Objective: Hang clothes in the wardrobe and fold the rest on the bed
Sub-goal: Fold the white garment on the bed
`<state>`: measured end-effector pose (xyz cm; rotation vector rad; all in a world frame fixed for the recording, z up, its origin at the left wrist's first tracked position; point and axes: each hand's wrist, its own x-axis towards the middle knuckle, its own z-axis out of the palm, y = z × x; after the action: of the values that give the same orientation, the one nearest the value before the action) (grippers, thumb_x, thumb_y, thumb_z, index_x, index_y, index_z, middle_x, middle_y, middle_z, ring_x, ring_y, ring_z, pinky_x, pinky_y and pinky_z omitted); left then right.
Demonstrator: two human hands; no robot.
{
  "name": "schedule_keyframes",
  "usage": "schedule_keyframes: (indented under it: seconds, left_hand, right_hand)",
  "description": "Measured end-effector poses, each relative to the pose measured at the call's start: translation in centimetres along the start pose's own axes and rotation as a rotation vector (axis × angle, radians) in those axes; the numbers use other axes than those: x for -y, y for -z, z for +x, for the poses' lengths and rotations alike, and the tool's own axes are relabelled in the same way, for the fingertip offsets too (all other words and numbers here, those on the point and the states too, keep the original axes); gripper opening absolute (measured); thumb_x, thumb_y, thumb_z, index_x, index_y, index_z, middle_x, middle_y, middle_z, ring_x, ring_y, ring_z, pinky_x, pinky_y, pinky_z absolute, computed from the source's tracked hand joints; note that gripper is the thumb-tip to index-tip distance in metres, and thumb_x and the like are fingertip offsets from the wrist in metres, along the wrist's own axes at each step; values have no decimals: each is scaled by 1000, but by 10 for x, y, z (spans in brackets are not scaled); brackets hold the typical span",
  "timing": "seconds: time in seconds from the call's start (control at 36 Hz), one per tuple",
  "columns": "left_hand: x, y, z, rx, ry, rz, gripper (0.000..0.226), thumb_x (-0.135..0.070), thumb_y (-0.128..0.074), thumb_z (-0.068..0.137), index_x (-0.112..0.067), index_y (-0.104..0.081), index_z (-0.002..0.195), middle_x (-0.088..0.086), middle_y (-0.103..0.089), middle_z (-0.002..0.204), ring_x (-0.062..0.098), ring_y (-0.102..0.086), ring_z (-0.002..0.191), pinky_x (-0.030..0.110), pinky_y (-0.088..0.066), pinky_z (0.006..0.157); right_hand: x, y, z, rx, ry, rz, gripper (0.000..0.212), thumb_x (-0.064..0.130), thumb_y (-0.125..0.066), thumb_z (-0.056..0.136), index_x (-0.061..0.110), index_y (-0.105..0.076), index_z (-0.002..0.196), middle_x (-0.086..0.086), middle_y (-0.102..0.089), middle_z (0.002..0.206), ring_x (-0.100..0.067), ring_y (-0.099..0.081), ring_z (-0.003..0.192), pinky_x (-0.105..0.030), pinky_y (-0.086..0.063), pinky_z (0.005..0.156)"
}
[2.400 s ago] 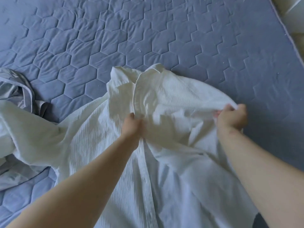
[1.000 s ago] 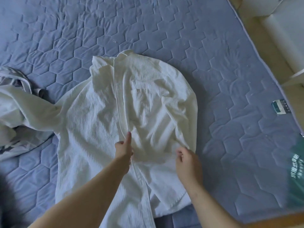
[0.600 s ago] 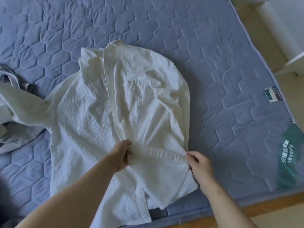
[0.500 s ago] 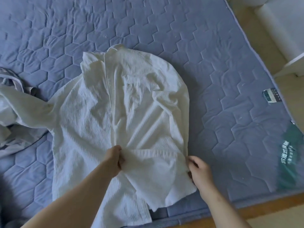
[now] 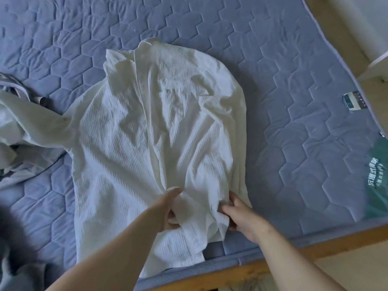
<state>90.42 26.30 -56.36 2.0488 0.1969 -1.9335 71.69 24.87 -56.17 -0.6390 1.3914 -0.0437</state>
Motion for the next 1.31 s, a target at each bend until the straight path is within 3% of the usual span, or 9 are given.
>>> schedule_keyframes:
  seconds: [0.14,0.22,0.31,0.47,0.72,0.78,0.83,0.92,1.31]
  left_hand:
    - [12,-3,14,-94,-158,135,24,-6,-56,89,-6,-50,112,15,-61,94,28,-62,82,41,-55,73]
    - [16,-3,20,-134,-208,118,24,6,-47,87,-6,-49,107,16,-60,91,28,-62,80,40,-57,69]
    - [20,-4,25,-217,-287,129,31,0,-48,82,-8,-48,112,17,-59,101,32,-63,90,48,-57,76]
    - [34,-14,24,-229,-299,65,14,-5,-43,88,-8,-47,102,14,-55,91,28,-56,82,42,-53,79]
    - [42,-46,-2,-277,-315,71,16,-6,-47,89,-6,-47,105,16,-57,96,34,-58,90,44,-53,83]
    - [41,-56,-7,-286,-337,70,14,-6,-47,91,-6,-46,104,18,-57,99,35,-58,91,45,-52,84]
    - [39,-65,-11,-303,-362,82,13,-8,-48,91,-5,-48,104,18,-58,99,35,-58,90,44,-53,82]
    - [39,-75,-14,-323,-384,104,11,-6,-47,89,-3,-47,100,13,-52,84,29,-52,76,32,-46,63]
    - [58,-55,2,-296,-288,-22,9,-1,-40,88,-5,-46,93,13,-47,81,26,-47,71,38,-45,69]
  right_hand:
    - [-2,-11,11,-524,212,-188,26,2,-51,86,18,-56,105,-3,-60,105,-23,-57,96,-34,-48,84]
    - [-8,-7,22,-843,170,-210,45,-4,-50,84,5,-46,128,-21,-43,132,-37,-47,115,-40,-41,94]
    - [-13,0,30,-700,-10,1,49,-2,-48,88,4,-38,136,-20,-44,136,-36,-50,117,-42,-45,96]
    - [6,27,3,-308,24,-81,14,-3,-58,85,4,-61,97,-8,-57,71,-16,-48,54,-15,-32,34]
    - [44,122,-51,-743,393,491,24,-8,-51,79,8,-42,63,-5,-41,48,-7,-33,30,-15,-29,36]
    - [57,145,-65,-868,631,805,16,-7,-48,82,8,-50,75,-3,-58,61,-8,-56,50,-24,-46,55]
    - [65,160,-73,-855,740,909,35,4,-49,89,16,-48,122,-7,-55,125,-14,-57,108,-32,-43,88]
    - [66,158,-71,-828,724,637,71,10,-50,92,30,-11,149,3,-8,157,-12,-23,140,-32,-24,112]
    - [-26,86,3,-237,339,-579,78,-5,-53,82,26,-24,148,-1,-20,151,-19,-27,137,-24,-34,103]
